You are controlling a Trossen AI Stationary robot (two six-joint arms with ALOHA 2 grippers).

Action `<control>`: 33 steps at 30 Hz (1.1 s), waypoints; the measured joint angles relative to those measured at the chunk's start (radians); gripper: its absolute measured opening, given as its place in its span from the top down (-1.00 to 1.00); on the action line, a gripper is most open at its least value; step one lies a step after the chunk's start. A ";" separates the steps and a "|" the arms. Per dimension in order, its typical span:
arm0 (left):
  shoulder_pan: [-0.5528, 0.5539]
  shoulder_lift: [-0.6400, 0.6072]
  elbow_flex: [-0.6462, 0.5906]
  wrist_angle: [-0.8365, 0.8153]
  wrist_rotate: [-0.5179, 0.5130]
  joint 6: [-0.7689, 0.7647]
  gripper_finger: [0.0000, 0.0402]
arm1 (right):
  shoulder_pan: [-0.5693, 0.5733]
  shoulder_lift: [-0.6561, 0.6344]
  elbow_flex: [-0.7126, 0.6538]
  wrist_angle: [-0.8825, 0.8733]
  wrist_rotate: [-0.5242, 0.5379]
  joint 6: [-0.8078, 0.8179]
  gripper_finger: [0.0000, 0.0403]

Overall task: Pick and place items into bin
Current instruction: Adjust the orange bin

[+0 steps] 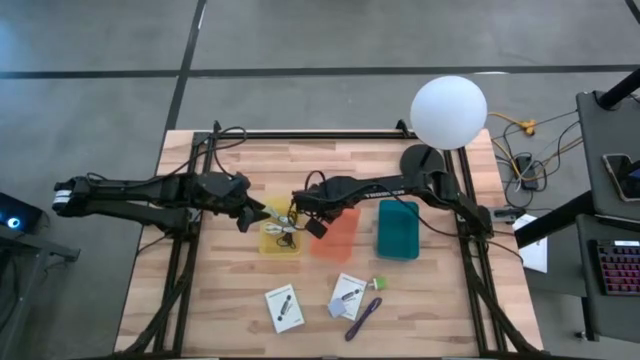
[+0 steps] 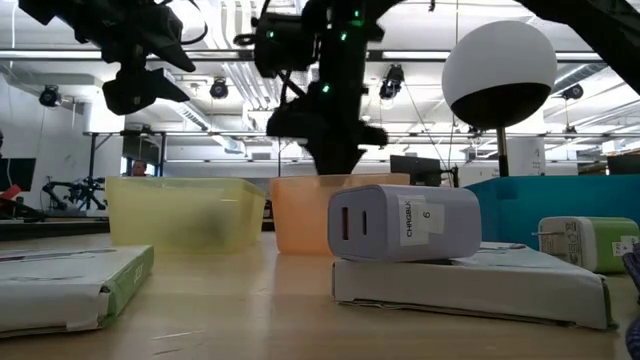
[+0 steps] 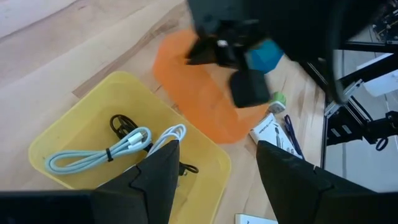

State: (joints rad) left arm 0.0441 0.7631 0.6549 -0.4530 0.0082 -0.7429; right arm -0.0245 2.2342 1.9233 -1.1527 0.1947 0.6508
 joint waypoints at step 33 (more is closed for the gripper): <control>0.000 0.000 -0.007 0.000 0.000 0.027 0.01 | 0.182 -0.036 -0.056 -0.114 -0.108 0.128 0.89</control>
State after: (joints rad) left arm 0.0444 0.7635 0.6476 -0.4526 0.0081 -0.7162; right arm 0.1574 2.1981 1.8669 -1.2663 0.0863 0.7787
